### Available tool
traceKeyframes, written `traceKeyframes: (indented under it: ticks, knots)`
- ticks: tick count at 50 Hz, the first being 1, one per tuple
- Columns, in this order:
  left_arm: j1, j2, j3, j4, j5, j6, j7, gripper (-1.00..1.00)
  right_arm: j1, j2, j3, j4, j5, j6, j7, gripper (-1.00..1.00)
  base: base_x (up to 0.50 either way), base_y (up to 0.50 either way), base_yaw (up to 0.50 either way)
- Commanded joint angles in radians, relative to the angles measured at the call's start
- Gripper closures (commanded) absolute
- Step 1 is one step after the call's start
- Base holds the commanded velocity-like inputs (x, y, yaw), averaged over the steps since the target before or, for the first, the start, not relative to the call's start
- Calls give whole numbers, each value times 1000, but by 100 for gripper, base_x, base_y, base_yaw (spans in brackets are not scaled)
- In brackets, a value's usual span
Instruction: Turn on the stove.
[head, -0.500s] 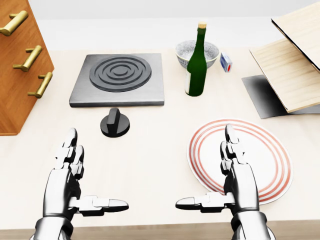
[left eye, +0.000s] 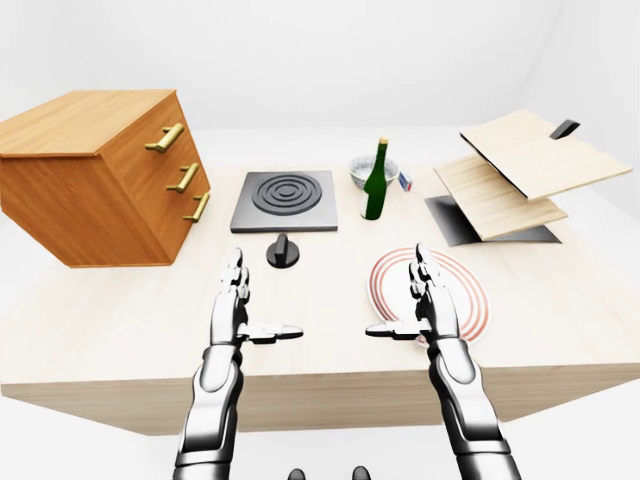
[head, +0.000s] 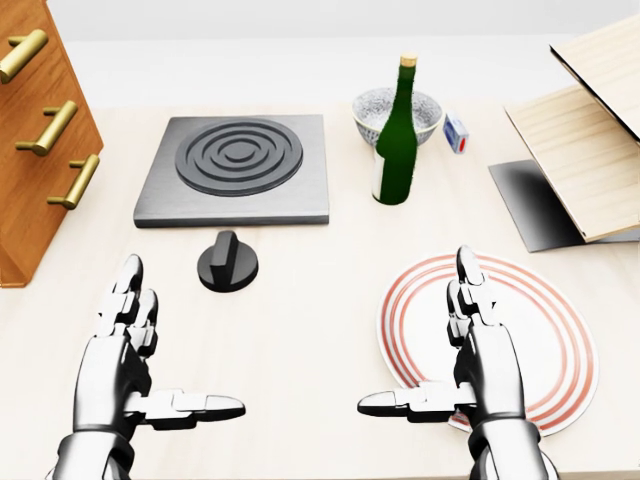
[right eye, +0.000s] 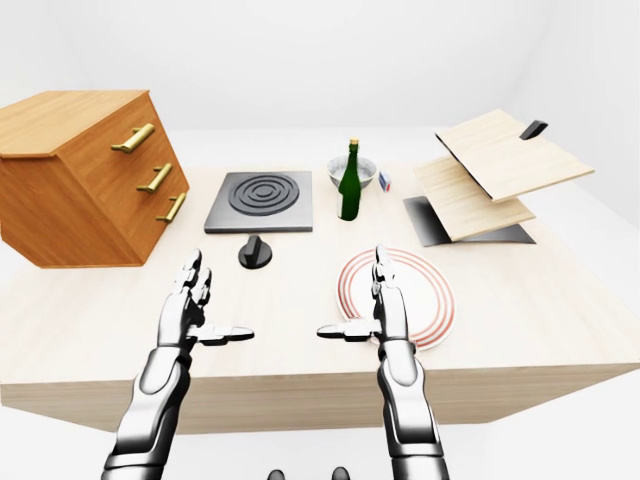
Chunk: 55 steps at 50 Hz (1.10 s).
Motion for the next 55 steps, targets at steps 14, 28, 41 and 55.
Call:
traceKeyframes:
  ticks: [14, 28, 41, 55]
  knots:
    - [-4, 1, 2, 3, -1, 1, 0, -100, -4, -4, -4, 5, 14, 8, 28, -100, 37, 0, 0]
    - [-1, 3, 8, -11, -7, 10, -2, -100, 4, -3, -8, 11, 30, -29, 38, -100, 30, 2, 0]
    - [-52, 7, 10, 100, -4, -30, 5, -100, 5, -3, -8, 19, 28, -49, 35, -100, 0, 0, 0]
    - [-124, 7, -2, 272, 10, -94, 21, -100, 1, -4, -9, 22, 32, -41, 40, -100, 0, 0, 0]
